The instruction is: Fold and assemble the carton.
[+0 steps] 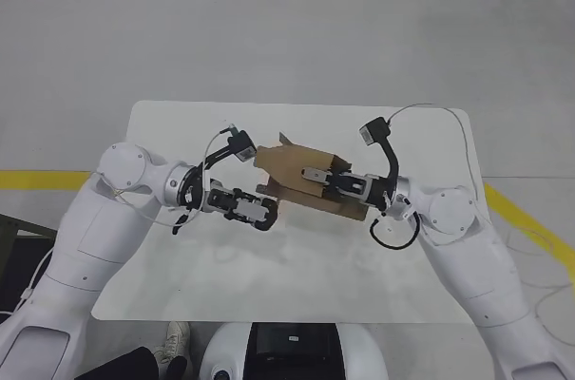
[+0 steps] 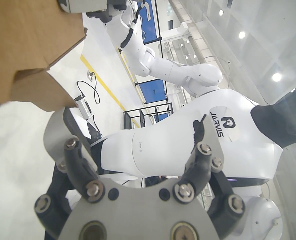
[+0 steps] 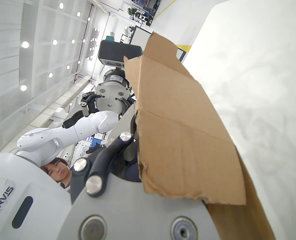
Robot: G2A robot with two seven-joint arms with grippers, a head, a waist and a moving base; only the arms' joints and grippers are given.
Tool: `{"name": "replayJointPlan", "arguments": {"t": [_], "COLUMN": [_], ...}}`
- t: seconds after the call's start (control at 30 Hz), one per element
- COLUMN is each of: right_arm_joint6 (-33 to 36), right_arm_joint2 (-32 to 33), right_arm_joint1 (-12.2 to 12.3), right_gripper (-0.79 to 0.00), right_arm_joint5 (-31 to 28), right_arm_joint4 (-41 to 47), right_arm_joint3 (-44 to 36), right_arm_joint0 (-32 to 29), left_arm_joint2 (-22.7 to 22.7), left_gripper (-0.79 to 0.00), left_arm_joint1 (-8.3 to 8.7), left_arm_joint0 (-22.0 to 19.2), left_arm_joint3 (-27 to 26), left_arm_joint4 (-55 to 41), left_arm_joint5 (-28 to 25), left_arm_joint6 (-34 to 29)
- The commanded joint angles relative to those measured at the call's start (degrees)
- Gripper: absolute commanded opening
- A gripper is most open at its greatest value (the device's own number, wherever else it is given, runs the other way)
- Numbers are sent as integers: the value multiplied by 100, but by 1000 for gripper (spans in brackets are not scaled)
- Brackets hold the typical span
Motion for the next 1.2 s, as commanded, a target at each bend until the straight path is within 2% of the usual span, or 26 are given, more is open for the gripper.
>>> {"name": "replayJointPlan", "arguments": {"t": [0.0, 0.47, 0.9, 1.17], "right_arm_joint6": [-31, -252, -541, -907], "right_arm_joint2": [-26, -227, -23, -42], "right_arm_joint1": [-11, -78, -62, -104], "right_gripper": [-785, -785, -785, -785], "right_arm_joint5": [-20, 17, 57, 52], "right_arm_joint4": [26, 13, -88, -52], "right_arm_joint3": [-17, -177, -319, -401], "right_arm_joint0": [6, -100, -310, -368], "left_arm_joint2": [28, 90, -232, -403], "left_gripper": [0, 0, 0, 0], "left_arm_joint1": [-12, -58, 13, 39], "left_arm_joint0": [-18, -77, 84, 236], "left_arm_joint3": [32, 156, 13, -213], "left_arm_joint4": [-15, -1, 119, 229], "left_arm_joint5": [-4, -13, -66, -115], "left_arm_joint6": [-2, -6, 111, 535]}}
